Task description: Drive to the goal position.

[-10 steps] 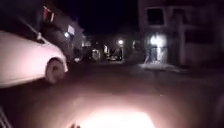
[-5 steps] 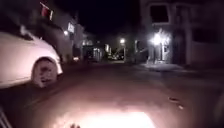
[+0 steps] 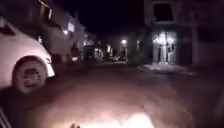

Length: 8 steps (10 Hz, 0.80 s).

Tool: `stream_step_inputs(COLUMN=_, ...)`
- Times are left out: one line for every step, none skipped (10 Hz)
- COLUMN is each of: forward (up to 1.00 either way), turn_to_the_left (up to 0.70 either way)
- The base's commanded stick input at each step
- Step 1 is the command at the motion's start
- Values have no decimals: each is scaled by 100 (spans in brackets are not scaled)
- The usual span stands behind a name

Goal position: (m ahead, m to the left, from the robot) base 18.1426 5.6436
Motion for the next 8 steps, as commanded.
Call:
stream_step_inputs(forward=100, turn_to_the_left=0)
stream_step_inputs(forward=100, turn_to_the_left=0)
stream_step_inputs(forward=100, turn_to_the_left=0)
stream_step_inputs(forward=100, turn_to_the_left=0)
stream_step_inputs(forward=100, turn_to_the_left=0)
stream_step_inputs(forward=100, turn_to_the_left=0)
stream_step_inputs(forward=100, turn_to_the_left=0)
stream_step_inputs(forward=100, turn_to_the_left=0)
